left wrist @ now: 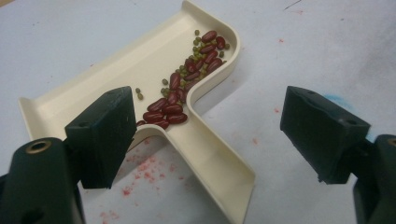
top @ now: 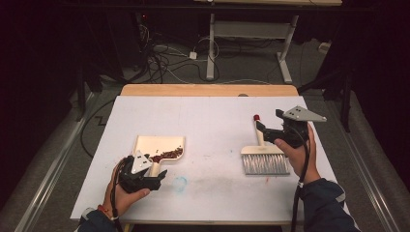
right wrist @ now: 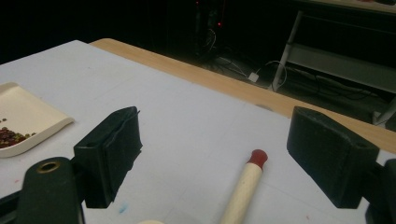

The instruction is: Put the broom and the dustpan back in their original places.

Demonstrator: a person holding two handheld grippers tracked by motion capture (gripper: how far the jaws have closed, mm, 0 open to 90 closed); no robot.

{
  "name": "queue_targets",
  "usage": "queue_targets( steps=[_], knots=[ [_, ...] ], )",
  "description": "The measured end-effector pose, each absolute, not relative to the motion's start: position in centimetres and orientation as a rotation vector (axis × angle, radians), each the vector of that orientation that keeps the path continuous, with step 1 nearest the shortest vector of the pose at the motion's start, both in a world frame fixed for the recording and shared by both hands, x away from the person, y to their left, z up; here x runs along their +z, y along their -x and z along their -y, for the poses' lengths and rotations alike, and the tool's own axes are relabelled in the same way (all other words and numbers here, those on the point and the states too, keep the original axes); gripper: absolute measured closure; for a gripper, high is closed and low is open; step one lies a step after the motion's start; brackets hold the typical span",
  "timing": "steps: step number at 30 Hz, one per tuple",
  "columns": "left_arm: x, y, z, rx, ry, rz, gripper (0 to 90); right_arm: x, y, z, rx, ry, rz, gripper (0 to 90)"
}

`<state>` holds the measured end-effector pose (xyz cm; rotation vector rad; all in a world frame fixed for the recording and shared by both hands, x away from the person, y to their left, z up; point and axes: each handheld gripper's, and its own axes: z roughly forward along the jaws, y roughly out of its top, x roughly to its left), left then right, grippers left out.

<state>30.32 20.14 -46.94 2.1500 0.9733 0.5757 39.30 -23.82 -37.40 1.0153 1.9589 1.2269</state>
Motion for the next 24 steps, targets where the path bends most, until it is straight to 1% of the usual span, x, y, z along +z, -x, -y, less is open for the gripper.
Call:
queue_targets(
  steps=[4,24],
  knots=[
    [-47.0,-30.3,-20.1,0.579,-2.157,-0.968,18.5,-37.3,-38.8,23.7,1.187,-1.009,-1.965,17.8],
    [-47.1,-30.3,-19.9,0.586,-2.182,-0.951,18.4,-37.5,-36.0,24.0,1.208,-0.926,-1.976,18.4]
  ],
)
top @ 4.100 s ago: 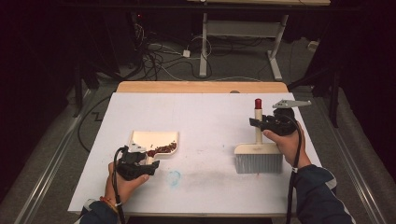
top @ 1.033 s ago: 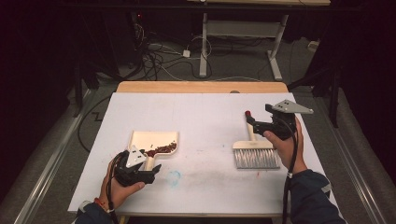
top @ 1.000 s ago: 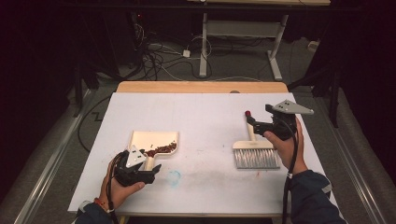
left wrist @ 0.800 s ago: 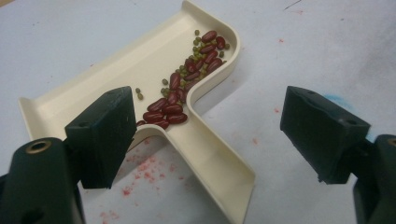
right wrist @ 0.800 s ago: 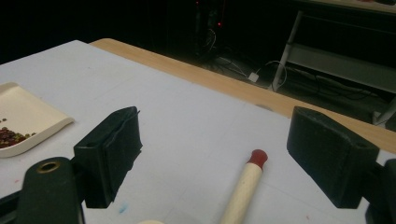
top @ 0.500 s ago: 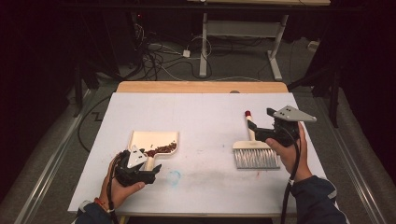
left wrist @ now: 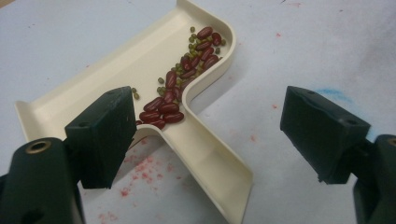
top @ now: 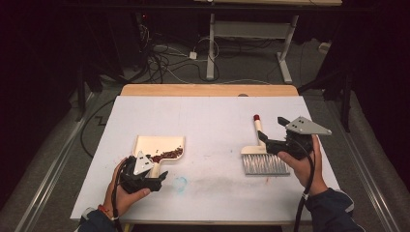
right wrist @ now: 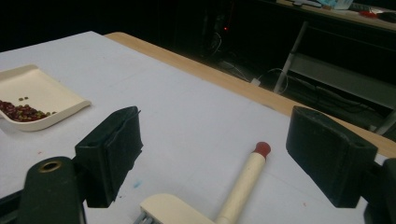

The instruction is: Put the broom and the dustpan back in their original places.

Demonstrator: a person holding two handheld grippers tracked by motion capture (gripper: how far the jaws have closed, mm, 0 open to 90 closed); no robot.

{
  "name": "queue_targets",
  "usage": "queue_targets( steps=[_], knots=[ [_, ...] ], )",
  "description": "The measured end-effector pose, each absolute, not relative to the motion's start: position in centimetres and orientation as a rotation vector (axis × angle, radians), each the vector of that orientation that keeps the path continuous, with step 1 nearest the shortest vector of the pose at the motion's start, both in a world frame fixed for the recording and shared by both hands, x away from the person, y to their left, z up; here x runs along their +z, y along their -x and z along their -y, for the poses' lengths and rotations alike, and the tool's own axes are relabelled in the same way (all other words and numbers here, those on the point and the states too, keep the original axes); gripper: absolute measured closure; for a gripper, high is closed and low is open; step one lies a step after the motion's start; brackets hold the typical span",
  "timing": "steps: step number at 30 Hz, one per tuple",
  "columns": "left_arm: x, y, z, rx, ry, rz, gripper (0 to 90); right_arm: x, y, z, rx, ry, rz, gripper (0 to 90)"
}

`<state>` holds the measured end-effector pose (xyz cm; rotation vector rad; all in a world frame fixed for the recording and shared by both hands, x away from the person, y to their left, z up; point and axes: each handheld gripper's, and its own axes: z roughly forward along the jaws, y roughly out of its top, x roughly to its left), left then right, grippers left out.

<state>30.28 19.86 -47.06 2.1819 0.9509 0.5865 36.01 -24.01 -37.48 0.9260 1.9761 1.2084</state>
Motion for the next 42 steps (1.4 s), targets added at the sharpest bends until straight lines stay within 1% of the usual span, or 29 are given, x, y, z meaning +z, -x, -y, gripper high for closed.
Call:
queue_targets(
  steps=[16,42],
  knots=[
    [-47.1,-30.2,-19.8,0.595,-2.194,-0.946,18.5,-38.7,-34.4,24.8,1.206,-0.858,-1.989,18.1],
    [-47.3,-30.2,-19.4,0.605,-2.227,-0.928,18.5,-42.3,-31.7,26.6,1.178,-0.77,-2.056,18.9]
  ],
)
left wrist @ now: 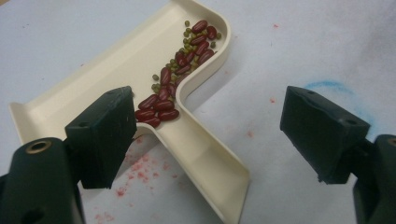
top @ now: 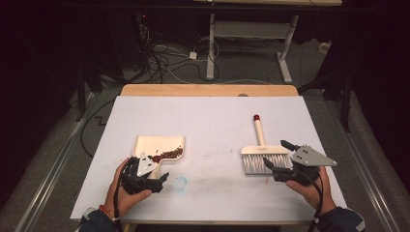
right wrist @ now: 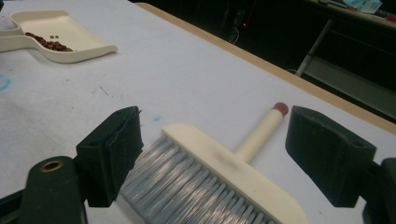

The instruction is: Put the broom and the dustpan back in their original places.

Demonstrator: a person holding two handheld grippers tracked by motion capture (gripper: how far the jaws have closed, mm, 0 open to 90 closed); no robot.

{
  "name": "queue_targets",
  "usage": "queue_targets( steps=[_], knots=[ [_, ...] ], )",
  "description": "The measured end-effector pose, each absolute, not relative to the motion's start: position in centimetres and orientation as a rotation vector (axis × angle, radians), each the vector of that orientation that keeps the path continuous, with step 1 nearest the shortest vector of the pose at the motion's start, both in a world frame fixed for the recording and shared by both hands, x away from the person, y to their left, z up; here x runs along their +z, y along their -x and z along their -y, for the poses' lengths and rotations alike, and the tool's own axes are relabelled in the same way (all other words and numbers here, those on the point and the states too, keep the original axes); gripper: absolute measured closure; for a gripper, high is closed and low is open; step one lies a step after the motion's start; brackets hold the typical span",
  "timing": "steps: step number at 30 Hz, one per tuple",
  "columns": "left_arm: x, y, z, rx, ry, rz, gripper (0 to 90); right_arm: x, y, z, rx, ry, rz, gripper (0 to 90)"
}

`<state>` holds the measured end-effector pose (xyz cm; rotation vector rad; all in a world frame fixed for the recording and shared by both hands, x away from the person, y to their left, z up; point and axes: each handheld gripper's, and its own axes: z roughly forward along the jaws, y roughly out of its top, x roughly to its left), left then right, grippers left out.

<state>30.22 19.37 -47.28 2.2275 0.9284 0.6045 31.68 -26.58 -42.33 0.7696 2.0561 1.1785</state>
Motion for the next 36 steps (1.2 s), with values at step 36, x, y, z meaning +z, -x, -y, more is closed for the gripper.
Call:
queue_targets(
  steps=[36],
  knots=[
    [-47.3,-29.8,-18.8,0.6,-2.236,-0.863,18.5,-46.4,-29.7,28.2,1.132,-0.818,-2.11,19.1]
  ],
)
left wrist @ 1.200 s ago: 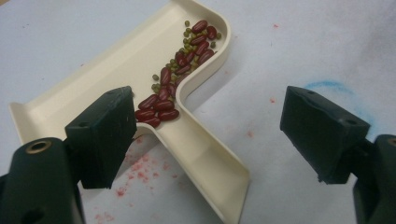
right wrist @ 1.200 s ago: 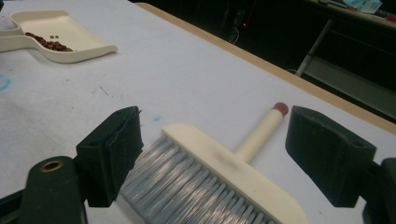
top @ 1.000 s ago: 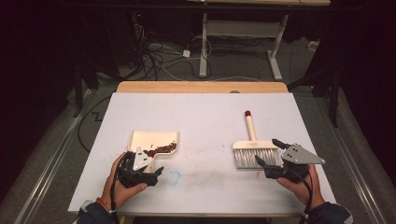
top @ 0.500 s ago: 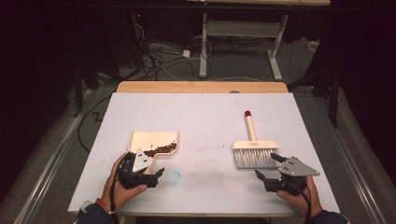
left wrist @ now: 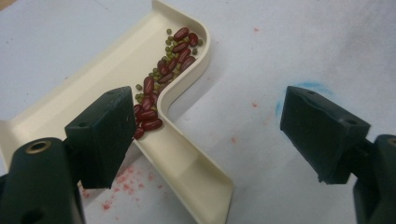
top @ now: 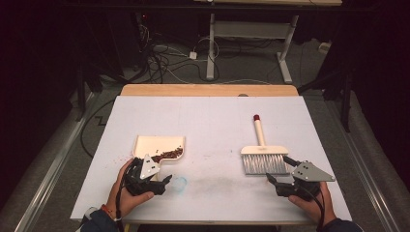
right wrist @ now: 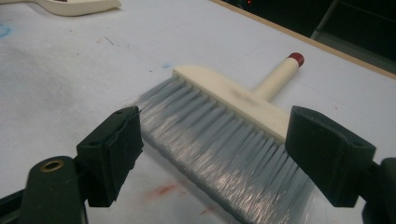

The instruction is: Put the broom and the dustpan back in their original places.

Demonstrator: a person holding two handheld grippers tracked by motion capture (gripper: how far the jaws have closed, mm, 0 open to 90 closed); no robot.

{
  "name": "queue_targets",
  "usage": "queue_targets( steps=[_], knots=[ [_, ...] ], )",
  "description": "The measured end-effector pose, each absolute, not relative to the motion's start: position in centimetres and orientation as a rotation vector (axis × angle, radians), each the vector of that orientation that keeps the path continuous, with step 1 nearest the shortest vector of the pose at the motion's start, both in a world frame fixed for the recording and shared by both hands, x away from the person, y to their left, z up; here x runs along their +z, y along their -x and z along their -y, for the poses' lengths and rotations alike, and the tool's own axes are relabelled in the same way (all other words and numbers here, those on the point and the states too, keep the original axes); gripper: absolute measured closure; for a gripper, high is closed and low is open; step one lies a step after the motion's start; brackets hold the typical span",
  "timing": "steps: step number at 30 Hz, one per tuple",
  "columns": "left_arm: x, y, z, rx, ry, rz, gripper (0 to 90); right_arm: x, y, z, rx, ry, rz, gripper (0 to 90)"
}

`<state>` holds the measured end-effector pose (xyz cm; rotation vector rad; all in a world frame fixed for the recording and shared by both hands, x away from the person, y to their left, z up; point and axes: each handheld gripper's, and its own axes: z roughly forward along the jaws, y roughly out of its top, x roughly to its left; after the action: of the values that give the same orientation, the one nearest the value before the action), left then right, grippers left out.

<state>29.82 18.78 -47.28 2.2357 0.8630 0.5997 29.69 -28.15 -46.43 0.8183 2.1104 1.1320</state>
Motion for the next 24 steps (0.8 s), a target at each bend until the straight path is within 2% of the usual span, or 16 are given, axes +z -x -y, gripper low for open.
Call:
queue_targets(
  steps=[24],
  knots=[
    [-47.44,-30.01,-18.5,0.598,-2.243,-0.863,18.5,-45.54,-29.57,28.18,1.151,-0.809,-2.045,19.5]
  ],
)
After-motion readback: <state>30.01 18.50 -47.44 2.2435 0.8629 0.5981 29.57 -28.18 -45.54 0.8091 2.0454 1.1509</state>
